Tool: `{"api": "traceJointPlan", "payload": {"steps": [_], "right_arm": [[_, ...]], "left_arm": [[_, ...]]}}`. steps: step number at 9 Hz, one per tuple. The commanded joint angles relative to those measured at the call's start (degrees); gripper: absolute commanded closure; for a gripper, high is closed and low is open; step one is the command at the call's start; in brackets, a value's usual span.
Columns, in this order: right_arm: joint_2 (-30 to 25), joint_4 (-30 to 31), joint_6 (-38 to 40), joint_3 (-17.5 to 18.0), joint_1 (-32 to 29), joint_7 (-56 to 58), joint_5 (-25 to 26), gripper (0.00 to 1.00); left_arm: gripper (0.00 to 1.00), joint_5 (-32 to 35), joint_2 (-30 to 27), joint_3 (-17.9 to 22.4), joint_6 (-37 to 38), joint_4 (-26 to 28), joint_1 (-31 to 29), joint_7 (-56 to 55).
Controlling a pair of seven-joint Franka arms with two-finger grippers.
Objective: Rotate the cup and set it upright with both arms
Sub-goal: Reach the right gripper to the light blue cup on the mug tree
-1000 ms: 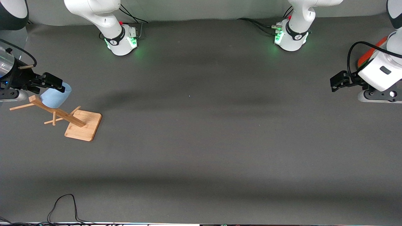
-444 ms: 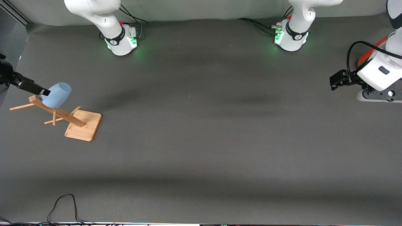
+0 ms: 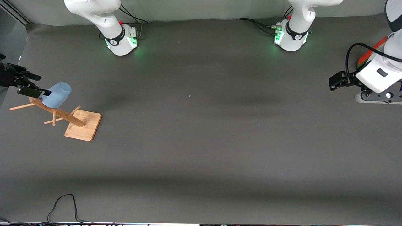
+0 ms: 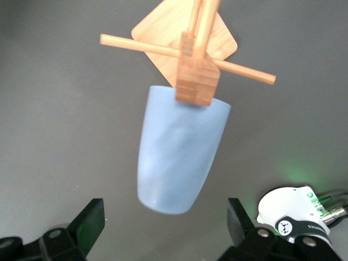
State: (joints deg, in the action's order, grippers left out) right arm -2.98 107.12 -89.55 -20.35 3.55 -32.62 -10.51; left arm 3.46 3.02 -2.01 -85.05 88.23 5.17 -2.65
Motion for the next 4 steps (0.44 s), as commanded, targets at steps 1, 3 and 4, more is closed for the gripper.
{"api": "traceJointPlan", "payload": {"steps": [1,3,4], "right_arm": [[-1.1,5.2,-6.5,-0.6,0.3,-1.7,-1.3,0.0],[0.9,5.5,-10.7,-0.5,0.3,-1.7,-1.4,0.0],[1.6,5.6,-11.6,-0.5,0.4,-1.8,-1.5,0.0]], "left_arm": [[0.0,0.3,0.0,0.3,0.8,-0.1,0.3,0.0],[0.0,0.3,0.1,0.3,0.8,-0.2,0.5,-0.1],[0.0,0.3,0.1,0.3,0.8,-0.2,0.4,-0.1]]}}
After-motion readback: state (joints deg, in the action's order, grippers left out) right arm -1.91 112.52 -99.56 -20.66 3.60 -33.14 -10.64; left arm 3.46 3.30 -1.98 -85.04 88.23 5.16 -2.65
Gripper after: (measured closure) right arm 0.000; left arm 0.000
